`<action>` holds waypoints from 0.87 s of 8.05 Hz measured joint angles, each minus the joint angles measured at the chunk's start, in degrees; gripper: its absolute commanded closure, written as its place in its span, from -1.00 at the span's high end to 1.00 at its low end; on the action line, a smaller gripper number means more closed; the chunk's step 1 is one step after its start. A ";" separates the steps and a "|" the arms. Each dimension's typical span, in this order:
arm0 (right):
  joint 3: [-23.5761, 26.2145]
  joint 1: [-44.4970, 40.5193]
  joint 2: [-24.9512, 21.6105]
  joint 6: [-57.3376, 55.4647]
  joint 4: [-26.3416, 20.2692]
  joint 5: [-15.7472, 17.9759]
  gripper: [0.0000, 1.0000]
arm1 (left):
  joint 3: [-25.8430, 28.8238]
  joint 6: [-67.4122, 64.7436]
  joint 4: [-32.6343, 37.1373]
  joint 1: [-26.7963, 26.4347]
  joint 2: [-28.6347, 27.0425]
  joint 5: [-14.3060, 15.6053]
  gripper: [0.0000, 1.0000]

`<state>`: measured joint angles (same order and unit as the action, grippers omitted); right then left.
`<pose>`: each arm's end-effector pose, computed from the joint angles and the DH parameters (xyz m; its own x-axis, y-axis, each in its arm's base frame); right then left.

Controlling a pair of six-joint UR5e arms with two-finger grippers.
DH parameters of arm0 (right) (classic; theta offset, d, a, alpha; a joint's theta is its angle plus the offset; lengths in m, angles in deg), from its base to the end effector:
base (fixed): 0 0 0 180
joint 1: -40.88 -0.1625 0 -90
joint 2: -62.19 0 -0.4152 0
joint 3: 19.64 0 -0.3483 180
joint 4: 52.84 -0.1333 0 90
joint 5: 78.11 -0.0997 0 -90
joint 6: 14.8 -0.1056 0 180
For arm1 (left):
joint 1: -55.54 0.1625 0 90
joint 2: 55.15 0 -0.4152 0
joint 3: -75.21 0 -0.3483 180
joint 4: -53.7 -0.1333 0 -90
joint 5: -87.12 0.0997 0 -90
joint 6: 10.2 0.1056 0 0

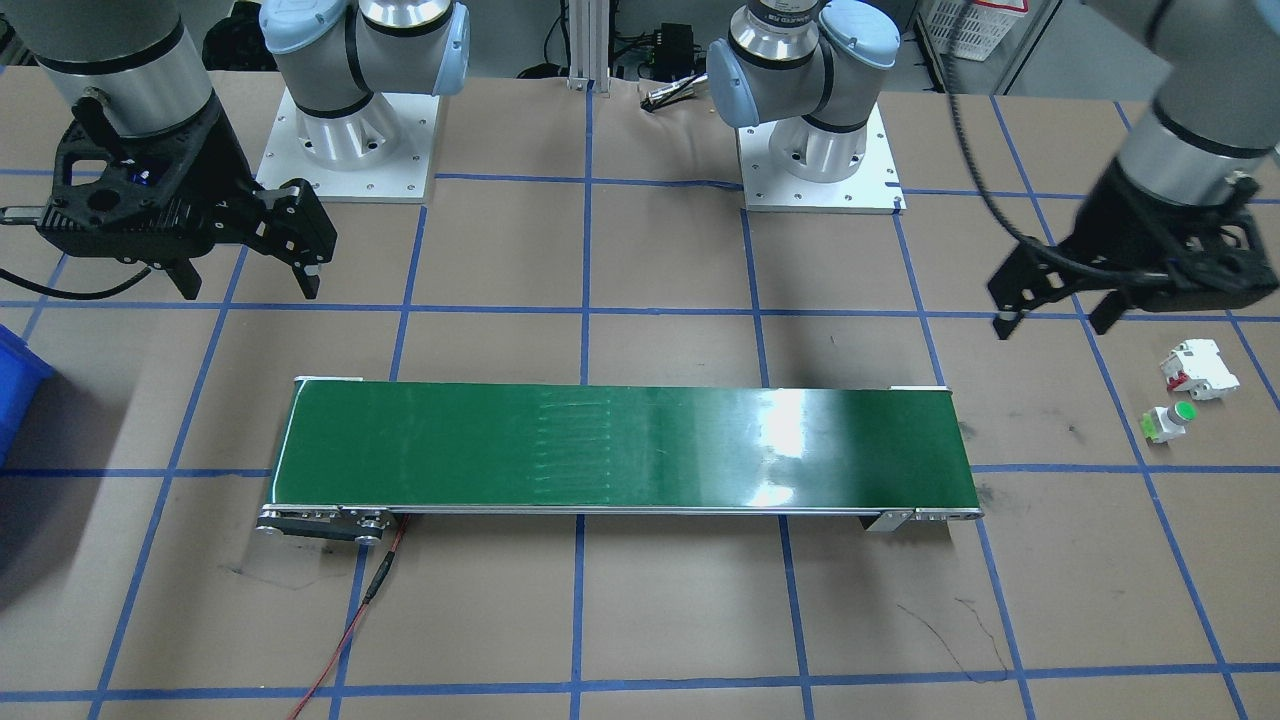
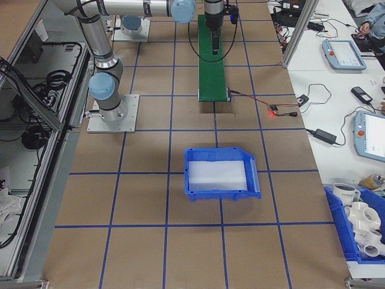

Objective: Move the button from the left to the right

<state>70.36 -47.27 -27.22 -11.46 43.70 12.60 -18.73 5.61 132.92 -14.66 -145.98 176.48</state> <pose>0.1170 -0.4667 0.4794 -0.9995 -0.0244 0.0183 -0.0262 0.9944 -0.1028 0.0304 -0.4815 0.4541 -0.9974 -0.0699 -0.0178 -0.0677 0.9923 -0.1038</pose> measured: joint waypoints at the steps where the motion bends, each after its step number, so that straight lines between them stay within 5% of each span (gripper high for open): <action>1: 0.00 0.00 0.01 -0.04 -0.03 0.03 1.00 | 0.07 3.41 -0.12 4.27 -0.70 -0.02 1.00; 7: 0.04 0.00 0.13 -0.28 -0.08 -0.20 1.00 | 0.43 23.87 -5.40 25.65 -12.55 3.11 1.00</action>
<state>70.40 -47.27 -27.09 -11.74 43.61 12.40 -18.30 29.48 127.52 10.98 -158.53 179.59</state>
